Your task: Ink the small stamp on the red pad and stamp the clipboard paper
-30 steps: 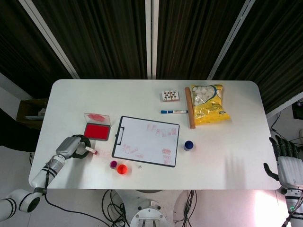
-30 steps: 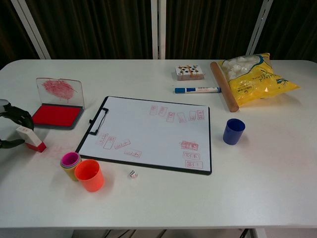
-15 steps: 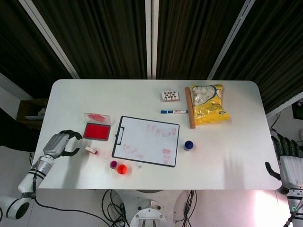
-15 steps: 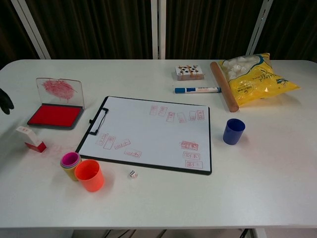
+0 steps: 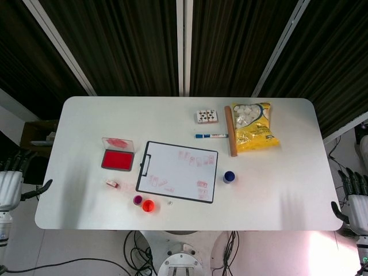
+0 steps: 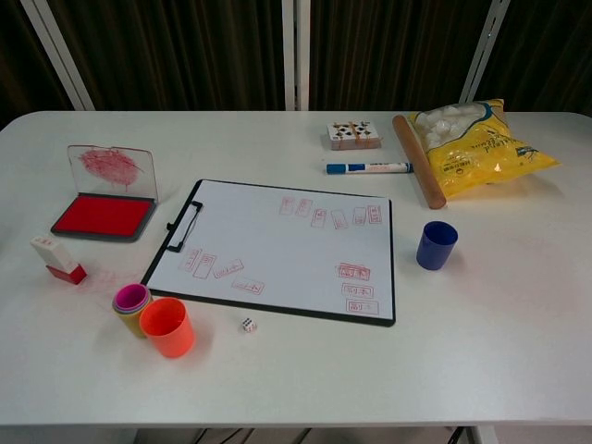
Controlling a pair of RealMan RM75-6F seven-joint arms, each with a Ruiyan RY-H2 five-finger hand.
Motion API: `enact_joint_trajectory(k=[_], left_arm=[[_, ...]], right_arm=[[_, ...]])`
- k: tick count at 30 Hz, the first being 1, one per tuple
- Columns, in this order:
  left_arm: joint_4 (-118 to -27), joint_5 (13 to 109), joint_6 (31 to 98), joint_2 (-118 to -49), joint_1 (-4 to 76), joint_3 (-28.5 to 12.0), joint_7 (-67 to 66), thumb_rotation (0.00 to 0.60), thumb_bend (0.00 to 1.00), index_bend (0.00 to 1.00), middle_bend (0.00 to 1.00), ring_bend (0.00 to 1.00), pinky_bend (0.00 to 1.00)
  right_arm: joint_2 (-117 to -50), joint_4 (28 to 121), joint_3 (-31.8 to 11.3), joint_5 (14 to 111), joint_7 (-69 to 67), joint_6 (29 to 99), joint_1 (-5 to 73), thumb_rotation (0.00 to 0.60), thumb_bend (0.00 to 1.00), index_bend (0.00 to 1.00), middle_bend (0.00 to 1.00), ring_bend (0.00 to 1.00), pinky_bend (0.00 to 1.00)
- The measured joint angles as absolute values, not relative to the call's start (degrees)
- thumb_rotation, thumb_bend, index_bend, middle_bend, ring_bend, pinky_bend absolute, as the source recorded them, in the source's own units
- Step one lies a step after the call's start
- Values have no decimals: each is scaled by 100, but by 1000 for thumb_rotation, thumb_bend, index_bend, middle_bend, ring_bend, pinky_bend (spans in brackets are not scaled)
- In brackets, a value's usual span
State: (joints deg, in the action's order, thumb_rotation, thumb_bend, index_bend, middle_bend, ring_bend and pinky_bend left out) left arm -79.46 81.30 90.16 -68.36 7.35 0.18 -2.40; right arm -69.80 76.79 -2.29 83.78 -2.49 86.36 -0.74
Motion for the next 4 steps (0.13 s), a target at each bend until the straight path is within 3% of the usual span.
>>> enact_joint_trajectory(k=[4], left_arm=[[-7926, 8329, 9468, -6726, 363, 122, -427, 0, 122, 110, 64, 73, 183]], right_arm=[[-7081, 7428, -252, 8384, -534, 8774, -148, 600, 232, 0, 0, 0, 0]])
